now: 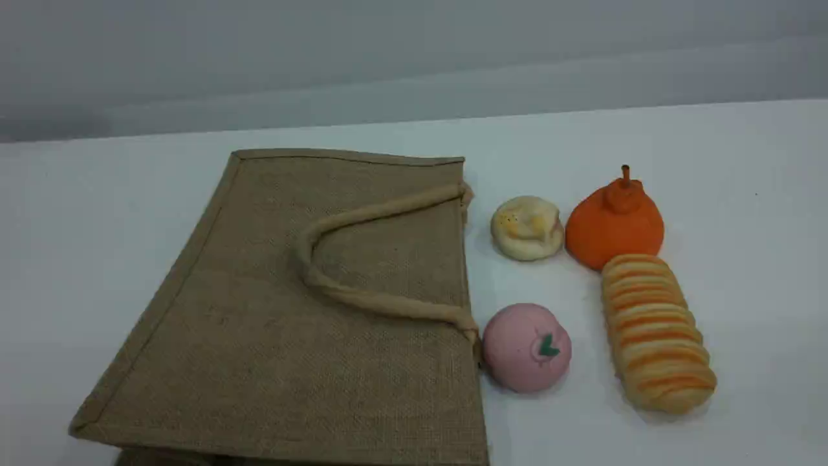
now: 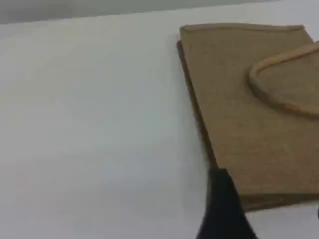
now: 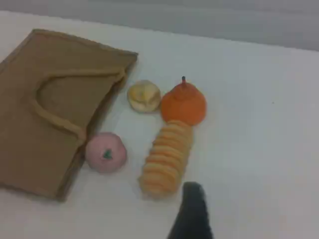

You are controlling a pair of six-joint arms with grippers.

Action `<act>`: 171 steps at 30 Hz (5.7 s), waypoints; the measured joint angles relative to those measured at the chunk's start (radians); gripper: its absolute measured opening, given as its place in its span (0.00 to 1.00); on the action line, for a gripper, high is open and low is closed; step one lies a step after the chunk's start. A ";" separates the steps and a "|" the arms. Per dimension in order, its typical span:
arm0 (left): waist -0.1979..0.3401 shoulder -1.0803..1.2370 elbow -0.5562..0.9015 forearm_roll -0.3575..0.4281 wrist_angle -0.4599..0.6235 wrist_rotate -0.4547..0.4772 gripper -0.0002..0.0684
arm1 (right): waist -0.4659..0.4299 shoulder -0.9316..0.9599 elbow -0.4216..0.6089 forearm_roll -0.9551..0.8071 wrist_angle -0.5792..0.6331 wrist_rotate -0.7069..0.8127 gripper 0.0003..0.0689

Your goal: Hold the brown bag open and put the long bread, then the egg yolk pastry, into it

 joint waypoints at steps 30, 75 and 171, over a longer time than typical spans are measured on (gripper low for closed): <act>0.000 0.000 0.000 0.000 0.000 -0.001 0.58 | 0.000 0.000 0.000 0.000 0.000 0.001 0.75; 0.000 0.897 -0.223 -0.246 -0.412 0.133 0.58 | 0.000 0.863 -0.032 0.717 -0.557 -0.526 0.75; -0.267 1.957 -1.607 -0.178 0.136 0.370 0.14 | 0.002 1.779 -0.310 1.135 -0.626 -0.981 0.75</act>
